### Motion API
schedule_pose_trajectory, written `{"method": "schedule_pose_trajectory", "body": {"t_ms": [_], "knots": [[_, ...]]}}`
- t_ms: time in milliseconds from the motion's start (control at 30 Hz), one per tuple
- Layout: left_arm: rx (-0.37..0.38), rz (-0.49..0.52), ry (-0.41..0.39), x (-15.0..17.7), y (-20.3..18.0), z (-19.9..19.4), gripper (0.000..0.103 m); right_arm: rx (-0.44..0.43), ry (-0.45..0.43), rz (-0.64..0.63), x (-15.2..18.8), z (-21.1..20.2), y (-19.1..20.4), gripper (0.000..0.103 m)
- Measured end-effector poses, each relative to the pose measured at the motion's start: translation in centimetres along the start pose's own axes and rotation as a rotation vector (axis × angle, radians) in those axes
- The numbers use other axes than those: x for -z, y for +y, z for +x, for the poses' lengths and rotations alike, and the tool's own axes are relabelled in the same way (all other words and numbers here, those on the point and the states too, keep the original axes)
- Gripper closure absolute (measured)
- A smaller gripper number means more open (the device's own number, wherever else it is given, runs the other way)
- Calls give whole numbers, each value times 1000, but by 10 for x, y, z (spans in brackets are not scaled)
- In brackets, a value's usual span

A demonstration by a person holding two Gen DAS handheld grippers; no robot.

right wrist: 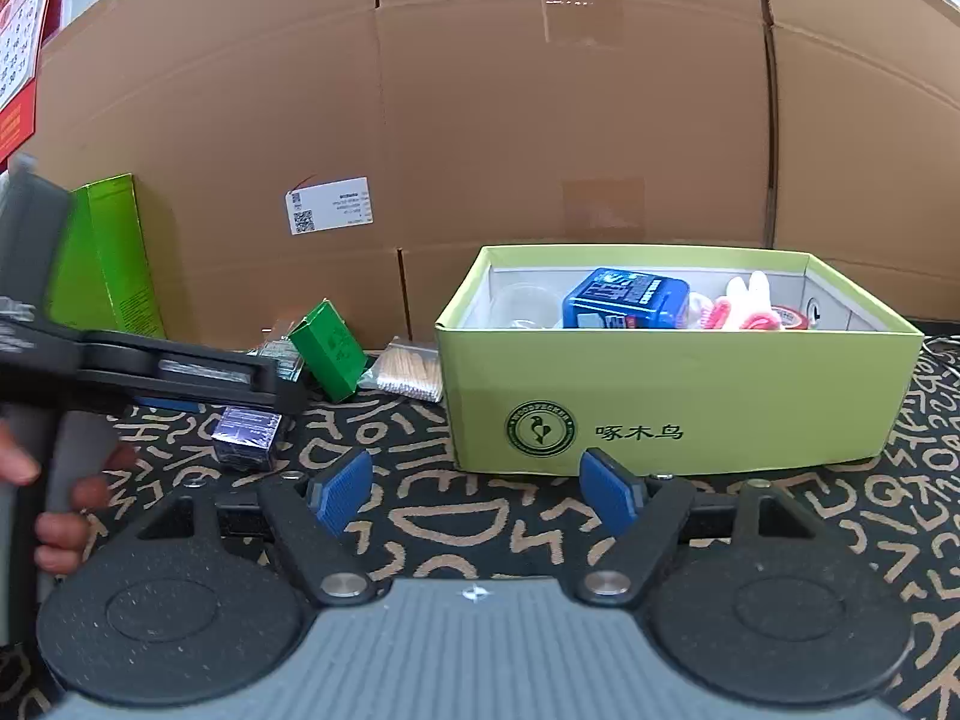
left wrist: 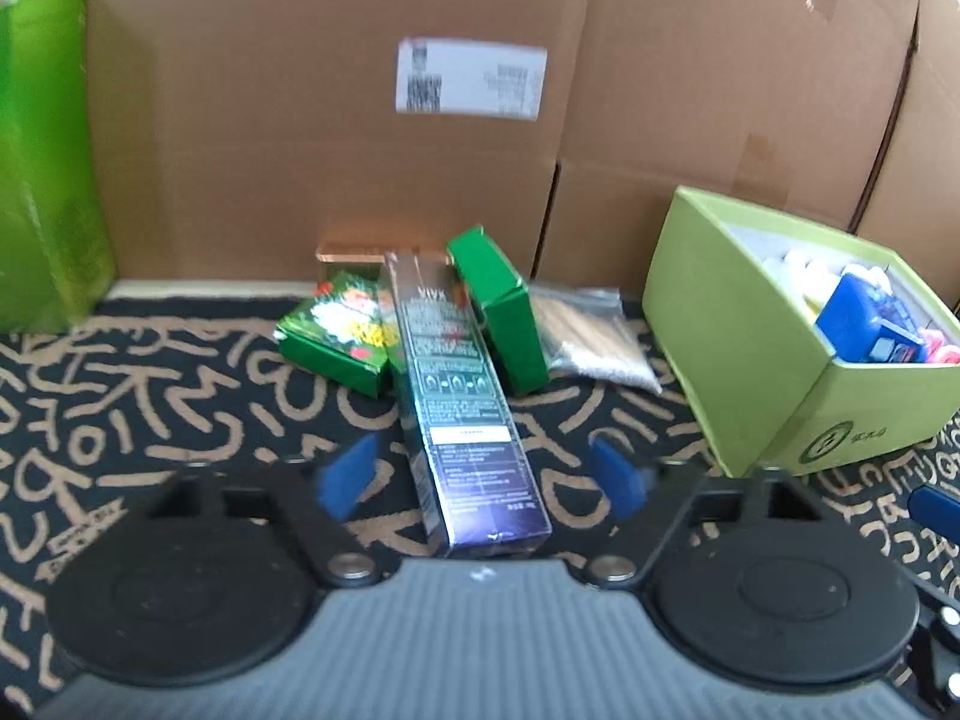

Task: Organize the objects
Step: 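Grasp the purple VIVX box with the left tool while the right grasps the green floral box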

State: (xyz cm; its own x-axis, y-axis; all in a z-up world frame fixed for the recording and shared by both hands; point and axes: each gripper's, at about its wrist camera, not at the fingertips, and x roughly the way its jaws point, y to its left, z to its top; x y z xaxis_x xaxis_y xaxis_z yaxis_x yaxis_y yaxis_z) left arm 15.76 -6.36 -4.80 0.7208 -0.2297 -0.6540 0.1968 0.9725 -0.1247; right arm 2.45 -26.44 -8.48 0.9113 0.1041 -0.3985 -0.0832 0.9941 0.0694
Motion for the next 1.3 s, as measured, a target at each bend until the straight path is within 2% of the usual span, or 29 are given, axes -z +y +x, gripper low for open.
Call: {"method": "schedule_pose_trajectory", "body": {"t_ms": [33,100,233,400,500,633,700,767,800,967,1000,1033,1067,1100,1300], "knots": [[5,4,21,0,2,3,55,-6,6,1,-1,3,1,24],[39,-18,34,0,10,0,59,-22,13,-2,-1,3,4,28],[65,5,38,8,26,-26,61,-79,42,-22,-4,12,16,48],[52,1,44,29,48,-66,61,-140,39,-91,-14,30,42,54],[40,15,42,43,62,-84,61,-165,34,-141,-23,50,62,54],[6,9,20,50,73,-99,59,-149,47,-200,-33,84,80,54],[-13,7,0,49,75,-101,47,-114,51,-230,-36,101,88,51],[-17,15,-14,48,75,-101,44,-65,45,-257,-37,117,94,35],[-14,18,-15,47,75,-101,44,-40,52,-267,-39,125,95,33],[-3,31,-17,43,74,-91,43,65,111,-325,-41,163,103,34],[-2,38,-13,42,73,-89,46,69,131,-320,-42,168,101,34],[4,48,-7,42,72,-87,49,52,140,-302,-43,169,98,38],[17,55,-3,42,72,-86,59,37,139,-281,-44,167,95,38],[27,56,8,42,71,-85,64,28,134,-263,-45,162,92,38],[57,83,29,52,69,-92,64,-92,120,-288,-31,102,89,38]]}}
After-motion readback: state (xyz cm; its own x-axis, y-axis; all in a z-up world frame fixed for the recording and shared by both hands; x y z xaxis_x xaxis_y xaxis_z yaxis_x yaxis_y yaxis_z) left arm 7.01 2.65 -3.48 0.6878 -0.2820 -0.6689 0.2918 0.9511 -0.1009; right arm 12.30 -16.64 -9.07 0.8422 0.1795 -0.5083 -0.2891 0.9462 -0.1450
